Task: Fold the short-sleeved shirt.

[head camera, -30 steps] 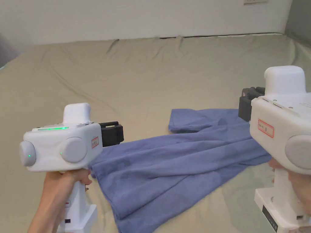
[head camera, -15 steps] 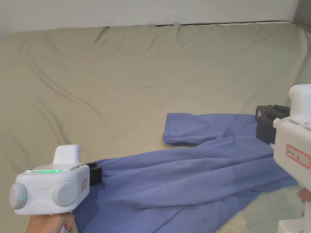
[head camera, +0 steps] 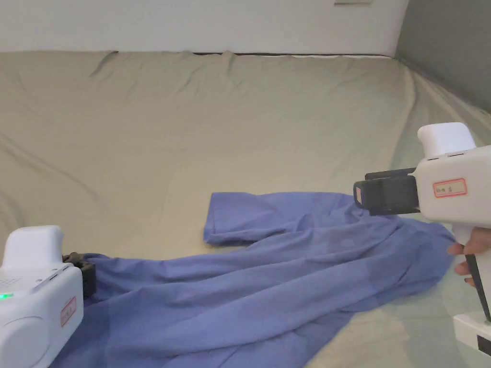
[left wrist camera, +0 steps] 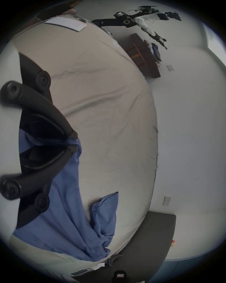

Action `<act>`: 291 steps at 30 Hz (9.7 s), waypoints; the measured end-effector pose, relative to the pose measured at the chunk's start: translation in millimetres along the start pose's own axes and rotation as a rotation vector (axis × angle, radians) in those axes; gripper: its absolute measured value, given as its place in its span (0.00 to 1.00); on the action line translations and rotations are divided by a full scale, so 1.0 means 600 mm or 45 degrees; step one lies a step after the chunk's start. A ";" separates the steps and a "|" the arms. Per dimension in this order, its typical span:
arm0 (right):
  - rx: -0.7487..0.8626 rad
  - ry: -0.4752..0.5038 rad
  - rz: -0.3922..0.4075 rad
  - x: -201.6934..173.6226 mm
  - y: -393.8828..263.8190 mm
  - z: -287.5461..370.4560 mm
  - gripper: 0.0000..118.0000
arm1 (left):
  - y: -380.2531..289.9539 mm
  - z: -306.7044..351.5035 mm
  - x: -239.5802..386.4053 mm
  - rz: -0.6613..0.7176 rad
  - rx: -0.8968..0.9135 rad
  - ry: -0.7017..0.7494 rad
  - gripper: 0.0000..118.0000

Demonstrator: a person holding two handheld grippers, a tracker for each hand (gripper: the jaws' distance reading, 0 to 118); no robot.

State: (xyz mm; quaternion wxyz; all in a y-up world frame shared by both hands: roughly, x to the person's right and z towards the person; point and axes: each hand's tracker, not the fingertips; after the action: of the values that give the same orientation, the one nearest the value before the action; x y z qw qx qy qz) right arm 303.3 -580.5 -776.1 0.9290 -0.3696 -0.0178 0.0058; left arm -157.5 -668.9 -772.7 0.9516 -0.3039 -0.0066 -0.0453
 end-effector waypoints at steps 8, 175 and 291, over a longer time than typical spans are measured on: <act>-0.389 -0.146 0.181 0.041 0.108 -0.234 1.00 | 0.014 -0.035 0.004 -0.018 0.012 0.027 0.05; -0.001 -0.376 -0.179 -0.137 -0.453 0.267 0.66 | -0.245 0.215 -0.044 -0.189 -0.075 0.203 0.02; -0.113 -0.304 -0.423 -0.025 -0.358 0.138 0.78 | -0.116 0.087 -0.009 -0.205 -0.275 0.023 0.12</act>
State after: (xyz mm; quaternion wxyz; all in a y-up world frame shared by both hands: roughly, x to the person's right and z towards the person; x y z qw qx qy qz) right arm 284.6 -679.8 -568.9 0.8913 -0.3987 -0.1890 -0.1046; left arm -168.1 -694.6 -689.8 0.9066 -0.4027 -0.0177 -0.1247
